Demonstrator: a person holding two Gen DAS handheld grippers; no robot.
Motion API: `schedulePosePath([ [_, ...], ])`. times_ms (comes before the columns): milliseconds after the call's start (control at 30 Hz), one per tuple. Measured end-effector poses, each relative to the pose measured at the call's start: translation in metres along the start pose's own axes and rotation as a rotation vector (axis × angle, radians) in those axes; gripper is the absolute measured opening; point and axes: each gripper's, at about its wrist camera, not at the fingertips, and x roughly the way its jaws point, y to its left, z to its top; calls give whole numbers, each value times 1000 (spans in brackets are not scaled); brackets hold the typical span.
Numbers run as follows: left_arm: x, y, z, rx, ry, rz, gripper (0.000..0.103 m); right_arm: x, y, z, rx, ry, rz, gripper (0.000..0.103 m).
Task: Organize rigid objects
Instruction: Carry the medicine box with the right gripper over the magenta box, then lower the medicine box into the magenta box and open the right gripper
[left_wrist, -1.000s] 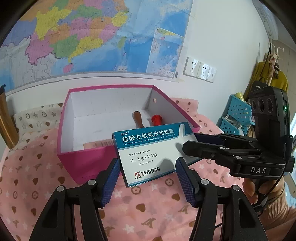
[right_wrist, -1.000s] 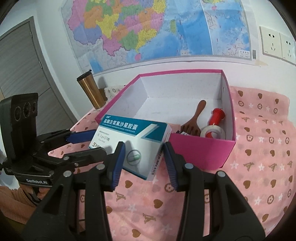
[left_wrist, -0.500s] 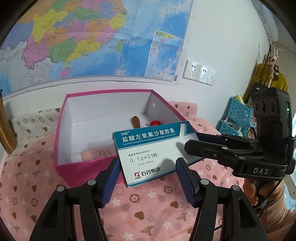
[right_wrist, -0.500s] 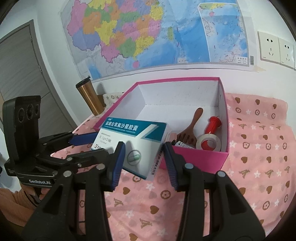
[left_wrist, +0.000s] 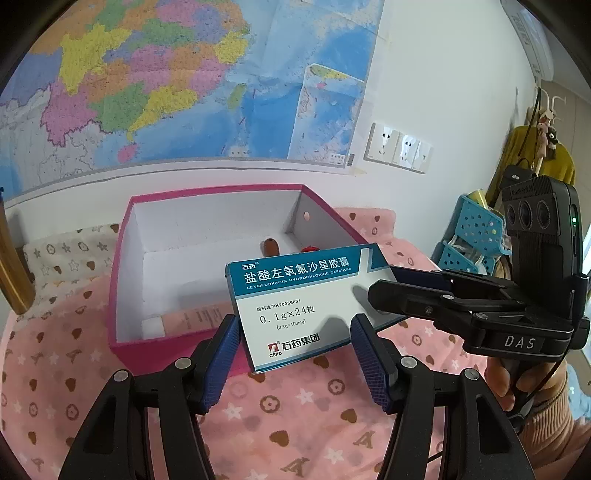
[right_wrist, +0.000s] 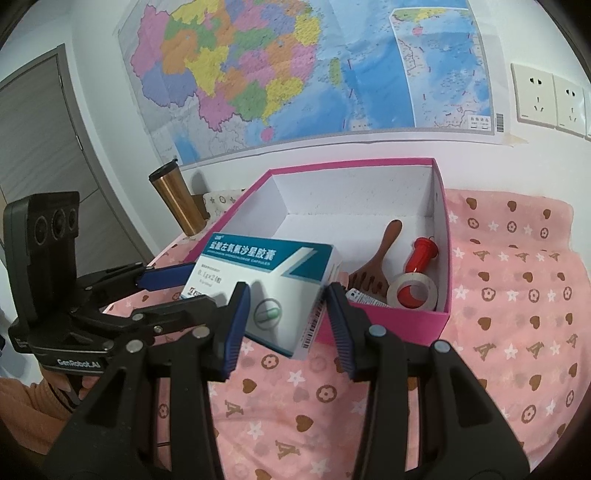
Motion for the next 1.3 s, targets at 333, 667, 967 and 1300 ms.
schedulePosePath([
  [333,-2,3,3,0,-9,11,62,3,2,7,-3,-9,4,46],
  [667,-3,9,8,-6,-19,30,62,9,4,13,-5,-12,13,46],
  [967,-1,17,14,-16,-26,47,62,18,6,20,-7,-11,15,46],
  [1300,8,26,19,-25,-20,67,62,30,4,26,4,-4,20,46],
])
